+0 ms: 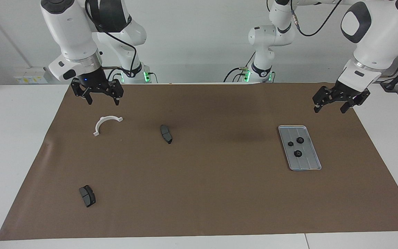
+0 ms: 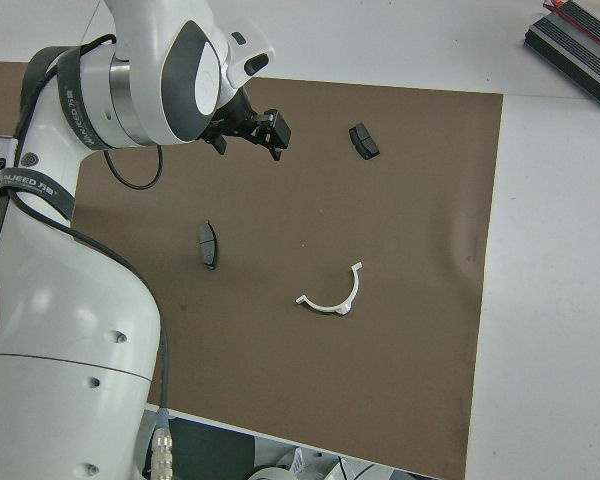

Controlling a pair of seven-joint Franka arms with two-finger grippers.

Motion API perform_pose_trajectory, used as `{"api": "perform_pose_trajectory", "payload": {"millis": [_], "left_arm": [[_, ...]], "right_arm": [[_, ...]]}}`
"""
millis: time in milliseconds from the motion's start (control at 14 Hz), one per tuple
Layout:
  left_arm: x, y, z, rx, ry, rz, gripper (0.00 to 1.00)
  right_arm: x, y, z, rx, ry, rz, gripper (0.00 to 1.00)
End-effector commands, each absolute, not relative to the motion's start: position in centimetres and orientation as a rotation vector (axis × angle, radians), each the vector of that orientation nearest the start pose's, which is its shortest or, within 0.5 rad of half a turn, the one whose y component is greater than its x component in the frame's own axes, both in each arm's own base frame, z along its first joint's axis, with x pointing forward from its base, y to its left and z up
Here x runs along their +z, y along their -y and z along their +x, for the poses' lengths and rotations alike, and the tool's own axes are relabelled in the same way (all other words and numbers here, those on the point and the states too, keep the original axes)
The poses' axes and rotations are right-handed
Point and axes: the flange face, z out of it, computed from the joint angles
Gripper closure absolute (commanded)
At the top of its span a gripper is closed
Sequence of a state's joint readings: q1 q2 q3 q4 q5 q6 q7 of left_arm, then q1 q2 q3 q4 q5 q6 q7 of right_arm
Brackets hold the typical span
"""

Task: Place bearing gear from tray to pile
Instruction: 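Lower the left gripper over a black gear on the metal tray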

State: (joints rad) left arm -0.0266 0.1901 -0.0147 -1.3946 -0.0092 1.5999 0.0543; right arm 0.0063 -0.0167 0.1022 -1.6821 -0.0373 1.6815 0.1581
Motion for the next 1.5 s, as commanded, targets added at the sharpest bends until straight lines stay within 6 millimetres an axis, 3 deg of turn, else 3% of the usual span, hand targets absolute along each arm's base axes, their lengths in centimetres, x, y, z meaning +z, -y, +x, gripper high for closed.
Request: {"api": "perform_pose_trajectory", "payload": {"millis": [0, 356, 641, 855, 1068, 1424], "left_arm": [[55.4, 2.2, 61.5, -0.029, -0.074, -3.146, 0.0], [47.1, 1.8, 59.7, -0.067, -0.029, -3.146, 0.0], [41.9, 1.4, 57.2, -0.147, -0.035, -3.143, 0.0], [40.4, 1.3, 56.8, -0.14, -0.03, -3.143, 0.0], [37.3, 1.3, 56.6, -0.123, -0.003, -3.145, 0.0], [36.0, 1.2, 56.8, -0.113, 0.034, -3.146, 0.0]], "right_arm": [[59.2, -5.3, 54.8, -0.032, -0.049, -3.157, 0.0], [59.2, -5.3, 54.8, -0.032, -0.049, -3.157, 0.0], [59.2, -5.3, 54.8, -0.032, -0.046, -3.157, 0.0], [59.2, -5.3, 54.8, -0.032, -0.046, -3.157, 0.0], [59.2, -5.3, 54.8, -0.032, -0.049, -3.157, 0.0], [59.2, -5.3, 54.8, -0.032, -0.046, -3.157, 0.0]]}}
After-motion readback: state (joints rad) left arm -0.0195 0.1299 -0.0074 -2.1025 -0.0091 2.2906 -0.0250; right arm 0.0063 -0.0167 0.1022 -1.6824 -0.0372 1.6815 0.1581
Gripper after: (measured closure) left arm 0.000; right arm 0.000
